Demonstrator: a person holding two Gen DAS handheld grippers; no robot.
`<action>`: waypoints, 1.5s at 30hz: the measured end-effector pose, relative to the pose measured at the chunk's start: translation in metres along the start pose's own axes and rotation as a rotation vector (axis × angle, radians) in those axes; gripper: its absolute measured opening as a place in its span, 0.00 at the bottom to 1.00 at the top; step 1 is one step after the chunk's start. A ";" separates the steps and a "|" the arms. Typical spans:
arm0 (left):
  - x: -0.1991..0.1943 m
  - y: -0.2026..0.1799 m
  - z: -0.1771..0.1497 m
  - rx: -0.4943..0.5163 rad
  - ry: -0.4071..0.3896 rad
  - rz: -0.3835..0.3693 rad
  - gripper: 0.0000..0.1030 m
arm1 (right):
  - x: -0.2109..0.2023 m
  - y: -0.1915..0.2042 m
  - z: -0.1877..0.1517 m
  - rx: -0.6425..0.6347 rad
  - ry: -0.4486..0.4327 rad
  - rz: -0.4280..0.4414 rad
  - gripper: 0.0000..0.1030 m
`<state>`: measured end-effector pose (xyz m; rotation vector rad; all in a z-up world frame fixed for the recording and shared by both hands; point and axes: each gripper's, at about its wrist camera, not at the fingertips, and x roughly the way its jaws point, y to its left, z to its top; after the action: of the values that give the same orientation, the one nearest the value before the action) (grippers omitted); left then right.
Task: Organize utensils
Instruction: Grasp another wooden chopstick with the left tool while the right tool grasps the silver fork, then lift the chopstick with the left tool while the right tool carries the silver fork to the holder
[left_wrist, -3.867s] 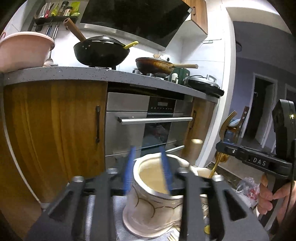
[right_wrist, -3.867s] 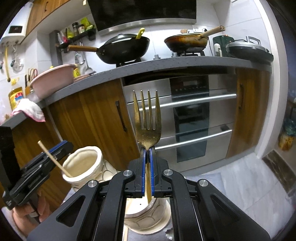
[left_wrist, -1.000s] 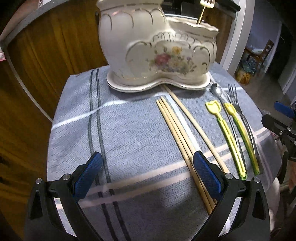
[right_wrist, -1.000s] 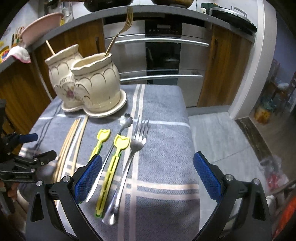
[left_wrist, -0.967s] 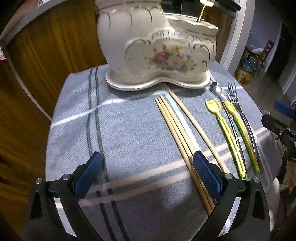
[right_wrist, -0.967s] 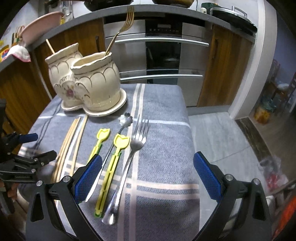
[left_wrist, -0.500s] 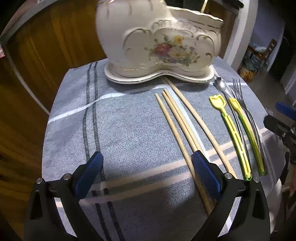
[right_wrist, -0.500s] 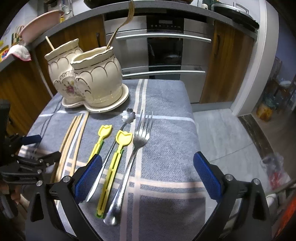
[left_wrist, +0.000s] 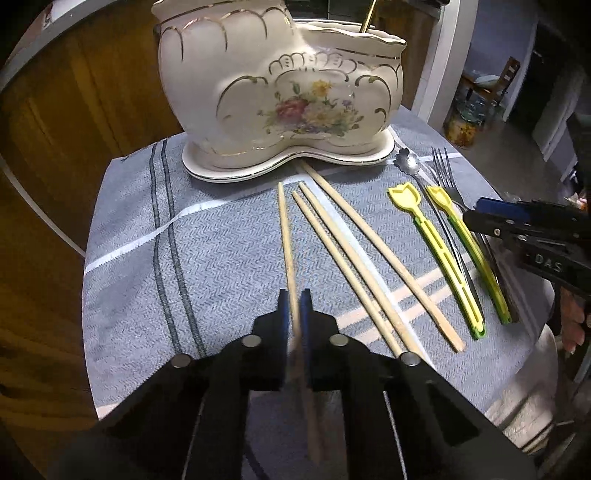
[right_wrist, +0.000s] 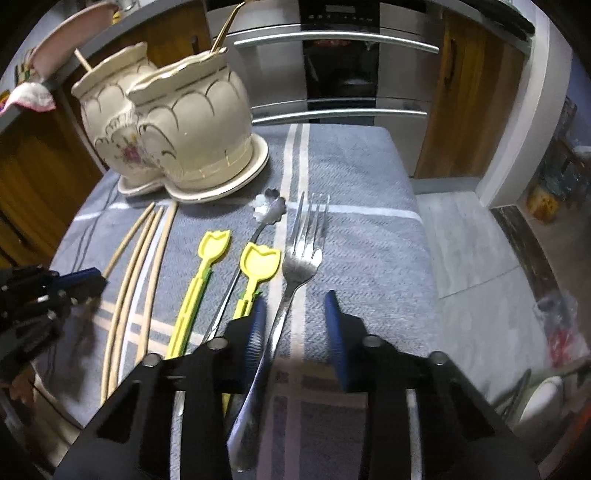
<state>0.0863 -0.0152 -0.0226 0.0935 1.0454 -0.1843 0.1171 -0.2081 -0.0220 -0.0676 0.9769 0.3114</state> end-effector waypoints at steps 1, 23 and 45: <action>-0.001 0.000 -0.001 0.006 0.002 -0.001 0.05 | 0.000 0.001 0.000 -0.004 0.001 0.007 0.23; 0.002 0.016 0.001 0.058 0.051 0.005 0.10 | 0.001 -0.007 0.005 -0.072 0.075 0.008 0.15; -0.034 0.027 0.003 0.047 -0.185 -0.014 0.05 | -0.055 -0.007 -0.002 -0.059 -0.211 0.079 0.06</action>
<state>0.0777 0.0141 0.0080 0.1092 0.8582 -0.2263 0.0895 -0.2274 0.0216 -0.0487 0.7624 0.4113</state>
